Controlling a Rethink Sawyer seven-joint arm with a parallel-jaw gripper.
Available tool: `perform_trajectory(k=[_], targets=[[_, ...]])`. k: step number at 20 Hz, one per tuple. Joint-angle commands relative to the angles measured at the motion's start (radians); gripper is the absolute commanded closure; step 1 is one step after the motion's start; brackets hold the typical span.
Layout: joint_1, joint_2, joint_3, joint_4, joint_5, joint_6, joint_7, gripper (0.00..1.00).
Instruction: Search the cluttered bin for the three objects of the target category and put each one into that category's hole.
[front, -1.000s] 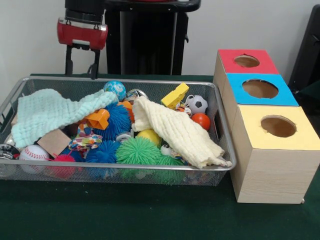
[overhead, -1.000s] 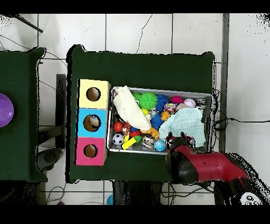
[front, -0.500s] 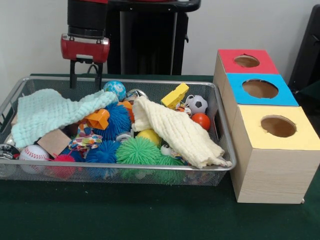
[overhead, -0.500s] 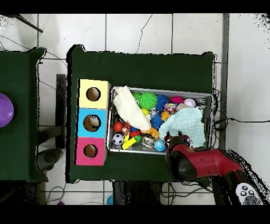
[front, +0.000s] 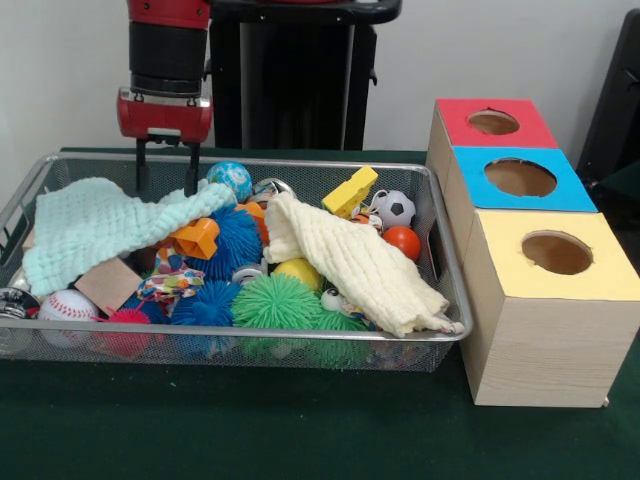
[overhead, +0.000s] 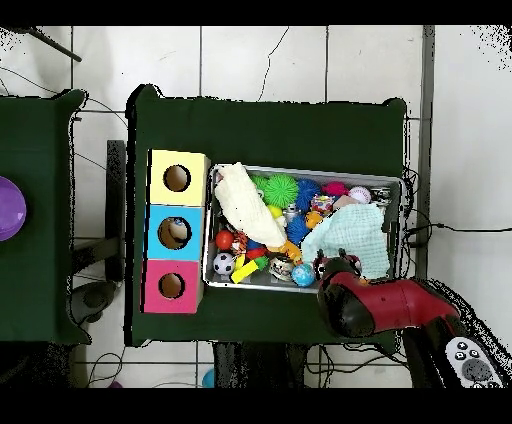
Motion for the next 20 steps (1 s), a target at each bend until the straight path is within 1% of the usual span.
perform_trajectory(k=[1, 4, 10, 15, 20], targets=[[-0.004, 0.072, 0.043, -0.122, -0.082, -0.071, 0.001, 0.0], [0.01, 0.106, 0.028, -0.149, -0.092, -0.087, 0.012, 0.0], [0.067, 0.192, -0.042, -0.227, -0.103, -0.153, 0.051, 0.0], [0.114, 0.25, -0.107, -0.277, -0.087, -0.209, 0.068, 0.0], [0.144, 0.31, -0.155, -0.321, -0.072, -0.27, 0.061, 0.0]])
